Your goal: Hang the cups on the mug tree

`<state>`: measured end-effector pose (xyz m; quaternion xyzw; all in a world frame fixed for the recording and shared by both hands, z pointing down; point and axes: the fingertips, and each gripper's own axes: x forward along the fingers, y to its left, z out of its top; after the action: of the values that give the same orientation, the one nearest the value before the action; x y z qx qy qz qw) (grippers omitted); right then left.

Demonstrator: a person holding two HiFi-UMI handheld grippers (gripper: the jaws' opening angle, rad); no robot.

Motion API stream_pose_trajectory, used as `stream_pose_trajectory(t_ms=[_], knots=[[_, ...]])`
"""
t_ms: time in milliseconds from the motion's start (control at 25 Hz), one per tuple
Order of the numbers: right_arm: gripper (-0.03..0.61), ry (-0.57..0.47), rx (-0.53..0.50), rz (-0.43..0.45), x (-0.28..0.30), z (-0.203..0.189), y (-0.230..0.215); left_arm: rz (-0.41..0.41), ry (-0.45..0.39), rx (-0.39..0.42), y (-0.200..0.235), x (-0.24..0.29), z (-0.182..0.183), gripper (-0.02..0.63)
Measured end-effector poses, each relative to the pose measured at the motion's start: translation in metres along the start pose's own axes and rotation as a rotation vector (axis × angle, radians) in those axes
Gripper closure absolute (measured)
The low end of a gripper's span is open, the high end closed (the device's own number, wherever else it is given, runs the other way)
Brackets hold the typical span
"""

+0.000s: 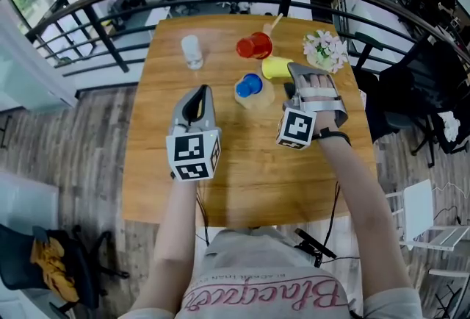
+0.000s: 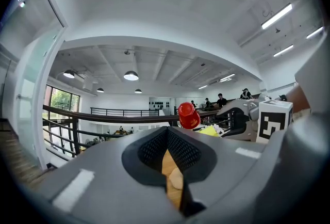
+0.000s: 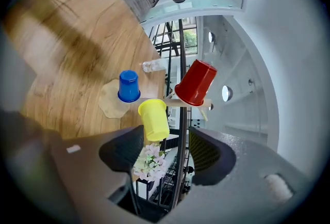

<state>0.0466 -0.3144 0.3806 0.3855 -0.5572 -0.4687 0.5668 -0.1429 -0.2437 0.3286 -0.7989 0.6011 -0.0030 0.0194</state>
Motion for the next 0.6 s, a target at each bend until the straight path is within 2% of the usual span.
stream_pose_trajectory(t_ms=[280, 440, 600], knots=[[0.321, -0.043, 0.210, 0.030, -0.031, -0.011, -0.010, 0.052, -0.034, 0.033, -0.017, -0.019, 0.026, 0.598], [0.362, -0.079, 0.305, 0.010, -0.049, -0.017, -0.021, 0.076, -0.051, 0.046, -0.022, -0.031, 0.041, 0.598], [0.438, -0.135, 0.433, -0.021, -0.066, -0.023, -0.034, 0.090, -0.081, 0.022, -0.026, -0.040, 0.051, 0.598]])
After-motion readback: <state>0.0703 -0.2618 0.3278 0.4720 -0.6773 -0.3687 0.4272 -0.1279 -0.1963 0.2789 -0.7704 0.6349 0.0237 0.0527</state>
